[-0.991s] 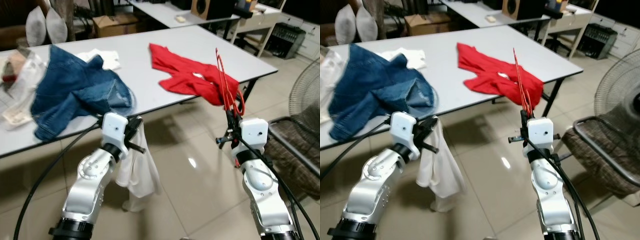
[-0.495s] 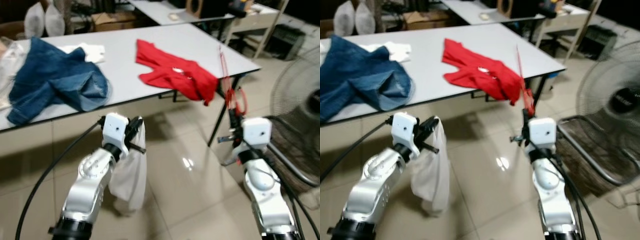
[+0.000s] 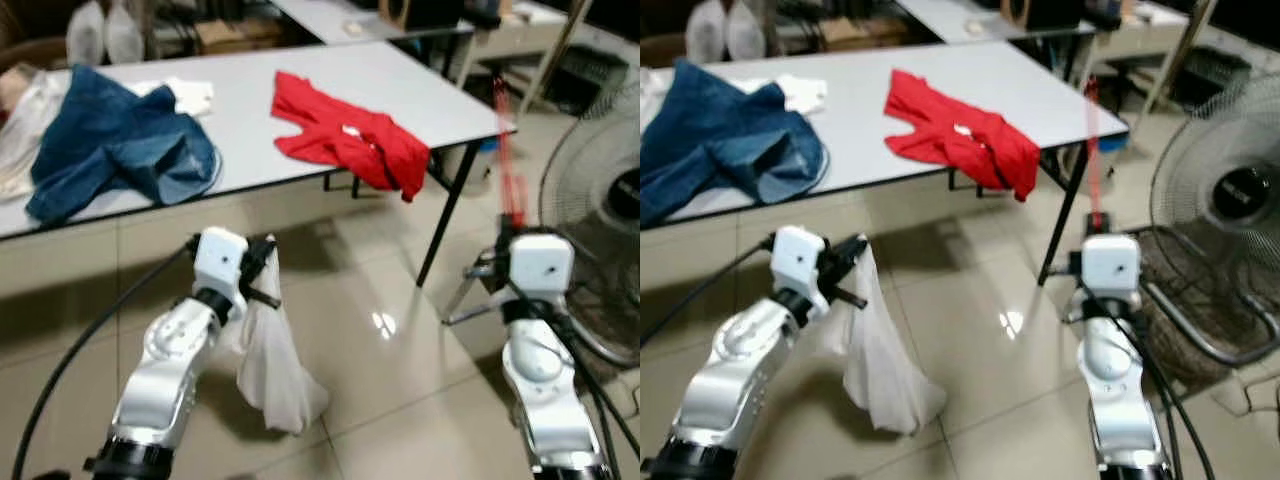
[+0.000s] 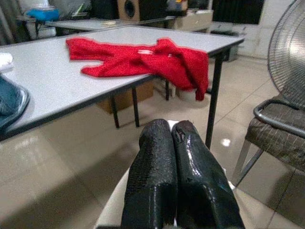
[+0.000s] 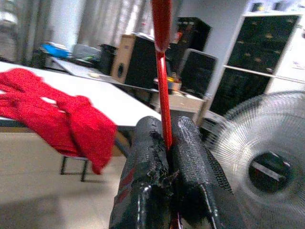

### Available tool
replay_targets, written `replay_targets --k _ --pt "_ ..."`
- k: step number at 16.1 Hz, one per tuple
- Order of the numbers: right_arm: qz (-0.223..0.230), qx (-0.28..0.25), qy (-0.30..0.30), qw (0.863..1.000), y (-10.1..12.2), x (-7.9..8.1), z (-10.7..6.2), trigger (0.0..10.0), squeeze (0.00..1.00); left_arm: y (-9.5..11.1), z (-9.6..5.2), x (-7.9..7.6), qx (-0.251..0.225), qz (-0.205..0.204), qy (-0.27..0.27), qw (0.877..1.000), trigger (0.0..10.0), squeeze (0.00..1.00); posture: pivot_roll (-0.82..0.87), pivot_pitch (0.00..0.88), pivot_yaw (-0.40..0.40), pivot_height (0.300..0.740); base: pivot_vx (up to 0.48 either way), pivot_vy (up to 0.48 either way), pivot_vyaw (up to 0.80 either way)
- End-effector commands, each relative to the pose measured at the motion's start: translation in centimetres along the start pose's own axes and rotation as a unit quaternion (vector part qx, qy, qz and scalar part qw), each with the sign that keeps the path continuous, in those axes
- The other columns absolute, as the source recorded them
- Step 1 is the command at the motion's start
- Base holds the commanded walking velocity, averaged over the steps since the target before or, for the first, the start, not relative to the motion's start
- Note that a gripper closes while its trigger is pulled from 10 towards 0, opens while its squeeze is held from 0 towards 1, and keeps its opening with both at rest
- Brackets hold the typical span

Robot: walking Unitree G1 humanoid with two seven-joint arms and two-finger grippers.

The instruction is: Hang hanger

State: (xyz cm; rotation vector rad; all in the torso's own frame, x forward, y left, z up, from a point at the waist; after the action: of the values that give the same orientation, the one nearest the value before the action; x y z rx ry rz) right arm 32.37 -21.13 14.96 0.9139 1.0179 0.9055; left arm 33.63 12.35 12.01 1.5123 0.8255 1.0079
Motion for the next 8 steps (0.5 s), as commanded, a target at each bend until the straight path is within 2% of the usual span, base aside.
replay_targets --k 1,4,8 --pt "-0.016 0.011 -0.034 0.999 -0.5 -1.6 0.0 10.0 0.0 1.4 0.2 -0.3 -0.022 0.004 -0.008 1.0 10.0 0.0 0.04 0.043 -0.005 0.74 0.0 0.0 0.0" --pt "-0.033 -0.019 -0.075 0.996 0.5 -3.2 -0.3 10.0 0.0 1.6 0.0 -0.2 -0.027 0.003 -0.013 1.0 10.0 0.0 0.03 0.046 0.007 0.74 0.0 0.0 0.0" --pt "-0.035 -0.032 -0.087 0.995 1.0 -3.4 -0.6 10.0 0.0 1.8 -0.1 -0.1 -0.029 0.003 -0.02 0.999 10.0 0.0 0.03 0.048 0.02 0.74 0.0 0.0 0.0"
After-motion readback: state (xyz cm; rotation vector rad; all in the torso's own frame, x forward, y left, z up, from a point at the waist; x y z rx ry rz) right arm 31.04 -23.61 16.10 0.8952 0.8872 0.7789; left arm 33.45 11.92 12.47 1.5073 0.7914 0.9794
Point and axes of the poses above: a point about 5 cm out from each wrist's last joint towards the gripper, its own z axis pointing out of the wrist towards the gripper, its own y axis along the axis of the wrist's last joint, x = y × z, the point moved 6 cm from there along z, pointing out of the wrist towards the gripper, and after that the axes turned 5 degrees about z, right-handed, at the moved point
